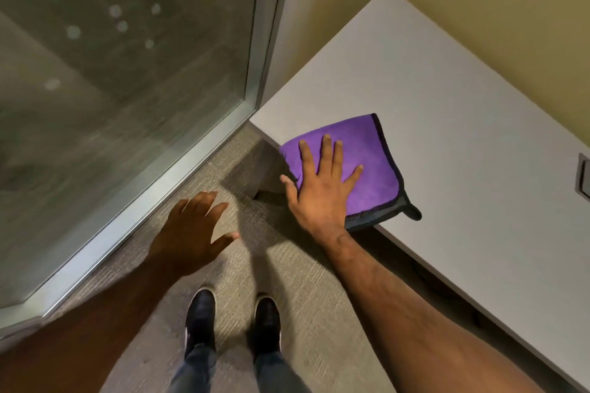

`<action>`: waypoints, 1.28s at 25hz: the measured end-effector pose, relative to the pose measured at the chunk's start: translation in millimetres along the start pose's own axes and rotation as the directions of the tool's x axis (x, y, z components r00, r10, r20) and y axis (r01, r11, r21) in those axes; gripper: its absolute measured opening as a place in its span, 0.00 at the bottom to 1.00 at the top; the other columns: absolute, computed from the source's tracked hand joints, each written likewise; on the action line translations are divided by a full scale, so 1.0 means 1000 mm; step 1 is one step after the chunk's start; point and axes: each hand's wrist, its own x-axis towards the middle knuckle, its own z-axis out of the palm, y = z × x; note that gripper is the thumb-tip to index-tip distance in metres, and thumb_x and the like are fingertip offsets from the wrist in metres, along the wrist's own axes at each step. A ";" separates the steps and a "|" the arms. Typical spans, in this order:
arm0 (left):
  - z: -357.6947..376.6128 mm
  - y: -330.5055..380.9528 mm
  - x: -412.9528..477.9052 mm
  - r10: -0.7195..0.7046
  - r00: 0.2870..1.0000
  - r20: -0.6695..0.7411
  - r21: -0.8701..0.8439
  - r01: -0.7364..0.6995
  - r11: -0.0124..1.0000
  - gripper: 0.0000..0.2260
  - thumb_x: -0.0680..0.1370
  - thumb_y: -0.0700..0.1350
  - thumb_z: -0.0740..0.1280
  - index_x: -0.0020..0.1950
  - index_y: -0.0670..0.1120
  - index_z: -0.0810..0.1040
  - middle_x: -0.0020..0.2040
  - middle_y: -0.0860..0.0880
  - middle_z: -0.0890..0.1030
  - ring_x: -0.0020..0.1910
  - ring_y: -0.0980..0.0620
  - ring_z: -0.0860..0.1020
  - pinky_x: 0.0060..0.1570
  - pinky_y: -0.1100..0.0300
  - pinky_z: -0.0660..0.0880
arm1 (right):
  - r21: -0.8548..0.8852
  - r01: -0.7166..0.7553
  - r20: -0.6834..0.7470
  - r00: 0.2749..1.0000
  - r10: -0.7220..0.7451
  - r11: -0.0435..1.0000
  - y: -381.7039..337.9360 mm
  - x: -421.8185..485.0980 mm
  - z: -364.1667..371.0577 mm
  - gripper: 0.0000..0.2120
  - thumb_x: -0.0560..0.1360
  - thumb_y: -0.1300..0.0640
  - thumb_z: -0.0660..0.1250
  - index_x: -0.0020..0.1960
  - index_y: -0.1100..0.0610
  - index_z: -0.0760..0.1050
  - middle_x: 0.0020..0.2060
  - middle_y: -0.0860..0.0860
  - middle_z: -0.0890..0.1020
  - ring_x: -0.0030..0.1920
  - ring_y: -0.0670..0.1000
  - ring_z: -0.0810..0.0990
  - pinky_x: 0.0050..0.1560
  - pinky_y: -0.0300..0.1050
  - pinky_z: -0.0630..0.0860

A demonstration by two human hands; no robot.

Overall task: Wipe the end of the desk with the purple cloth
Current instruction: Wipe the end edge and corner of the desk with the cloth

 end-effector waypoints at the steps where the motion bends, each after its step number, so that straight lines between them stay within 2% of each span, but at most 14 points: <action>1: -0.001 -0.003 0.001 -0.003 1.000 -0.007 -0.003 0.003 1.000 0.44 0.72 0.74 0.41 0.73 0.45 0.69 0.75 0.39 0.68 0.76 0.41 0.64 0.73 0.41 0.61 | -0.012 0.021 0.024 0.999 -0.021 1.000 -0.005 0.007 -0.001 0.34 0.79 0.35 0.50 0.80 0.46 0.46 0.81 0.56 0.45 0.80 0.60 0.42 0.72 0.77 0.42; 3: -0.003 -0.008 0.005 -0.020 1.000 -0.016 -0.033 0.019 0.999 0.43 0.73 0.74 0.43 0.72 0.44 0.70 0.74 0.39 0.69 0.75 0.41 0.65 0.72 0.41 0.63 | -0.057 0.176 0.041 0.984 -0.174 0.983 0.005 0.012 -0.006 0.33 0.79 0.40 0.53 0.80 0.45 0.46 0.81 0.54 0.47 0.80 0.60 0.45 0.73 0.76 0.47; 5: -0.003 -0.007 0.005 -0.034 0.999 0.015 -0.047 0.035 0.998 0.42 0.73 0.73 0.44 0.73 0.46 0.69 0.75 0.40 0.68 0.76 0.42 0.64 0.74 0.42 0.61 | -0.040 0.362 0.050 0.932 -0.359 0.932 0.045 0.000 -0.014 0.33 0.78 0.46 0.59 0.80 0.44 0.50 0.81 0.51 0.53 0.80 0.58 0.52 0.72 0.73 0.58; 6: -0.003 -0.008 0.005 -0.047 0.999 0.021 -0.051 0.048 0.998 0.41 0.73 0.73 0.44 0.74 0.47 0.68 0.76 0.41 0.67 0.77 0.43 0.63 0.74 0.42 0.60 | -0.042 0.406 0.039 0.914 -0.405 0.913 0.070 -0.011 -0.016 0.33 0.77 0.48 0.60 0.79 0.42 0.52 0.81 0.49 0.55 0.80 0.57 0.54 0.71 0.70 0.62; 8: -0.005 -0.011 0.006 -0.056 0.998 0.029 -0.057 0.057 0.997 0.40 0.73 0.73 0.45 0.74 0.47 0.68 0.76 0.42 0.67 0.77 0.45 0.63 0.75 0.43 0.60 | -0.061 0.350 0.009 0.936 -0.351 0.935 0.111 -0.039 -0.017 0.32 0.76 0.45 0.59 0.78 0.40 0.53 0.80 0.48 0.57 0.79 0.56 0.56 0.69 0.71 0.63; 10: -0.007 -0.016 0.006 -0.059 0.998 0.038 -0.047 0.061 0.997 0.40 0.73 0.72 0.46 0.74 0.47 0.68 0.75 0.42 0.67 0.76 0.45 0.63 0.75 0.44 0.60 | -0.102 0.215 0.007 0.976 -0.216 0.971 0.128 -0.056 -0.014 0.32 0.77 0.37 0.58 0.78 0.40 0.54 0.81 0.50 0.55 0.80 0.58 0.52 0.70 0.76 0.56; 12: -0.008 -0.023 0.006 -0.061 0.997 0.038 -0.031 0.062 0.998 0.41 0.73 0.73 0.45 0.73 0.46 0.68 0.75 0.42 0.68 0.76 0.46 0.64 0.74 0.44 0.61 | -0.147 0.147 0.041 0.989 -0.143 0.978 0.118 -0.055 -0.009 0.34 0.76 0.31 0.54 0.79 0.41 0.53 0.81 0.52 0.52 0.80 0.61 0.48 0.70 0.78 0.52; 15: -0.010 -0.027 0.007 -0.063 0.997 0.036 -0.024 0.064 0.998 0.43 0.72 0.74 0.43 0.73 0.46 0.69 0.74 0.42 0.69 0.75 0.45 0.65 0.74 0.45 0.62 | -0.129 0.105 0.052 0.994 -0.099 0.986 0.089 -0.032 -0.009 0.33 0.78 0.30 0.46 0.79 0.41 0.50 0.81 0.53 0.51 0.79 0.65 0.48 0.69 0.80 0.55; 19: -0.009 -0.024 0.006 -0.078 0.997 0.019 -0.045 0.078 0.996 0.39 0.74 0.72 0.46 0.73 0.47 0.69 0.74 0.42 0.69 0.74 0.46 0.66 0.73 0.45 0.63 | -0.090 0.029 0.061 0.998 -0.024 0.995 0.049 0.005 -0.010 0.37 0.76 0.27 0.45 0.80 0.41 0.47 0.81 0.52 0.49 0.79 0.66 0.48 0.70 0.79 0.53; 21: -0.007 -0.021 0.005 -0.073 0.997 0.010 -0.023 0.074 0.997 0.38 0.74 0.71 0.48 0.73 0.47 0.69 0.74 0.43 0.70 0.75 0.47 0.66 0.73 0.47 0.63 | -0.066 0.035 0.086 0.996 -0.029 0.997 0.030 0.026 -0.014 0.36 0.76 0.27 0.45 0.80 0.41 0.45 0.81 0.51 0.47 0.79 0.65 0.45 0.71 0.79 0.51; 24: -0.007 -0.019 0.002 -0.086 0.996 -0.010 -0.034 0.086 0.996 0.37 0.75 0.71 0.48 0.73 0.47 0.69 0.73 0.44 0.71 0.74 0.48 0.66 0.73 0.48 0.63 | -0.023 0.131 0.105 0.986 -0.128 0.991 0.015 0.050 -0.017 0.34 0.78 0.30 0.42 0.80 0.41 0.44 0.81 0.49 0.45 0.80 0.62 0.42 0.71 0.79 0.48; 27: -0.006 -0.018 0.000 -0.090 0.996 -0.015 -0.044 0.089 0.995 0.39 0.74 0.72 0.45 0.73 0.48 0.69 0.73 0.44 0.71 0.74 0.48 0.67 0.73 0.47 0.63 | 0.070 0.213 0.079 0.973 -0.218 0.975 0.004 0.072 -0.019 0.31 0.79 0.33 0.42 0.79 0.40 0.48 0.81 0.46 0.48 0.81 0.57 0.42 0.71 0.79 0.44; 32: -0.003 -0.016 -0.007 -0.088 0.996 -0.022 -0.069 0.087 0.994 0.42 0.73 0.72 0.41 0.73 0.46 0.69 0.74 0.43 0.70 0.75 0.46 0.65 0.74 0.47 0.60 | 0.181 0.212 0.030 0.975 -0.221 0.960 -0.019 0.123 -0.016 0.30 0.78 0.32 0.44 0.78 0.40 0.57 0.81 0.45 0.53 0.81 0.55 0.46 0.70 0.77 0.38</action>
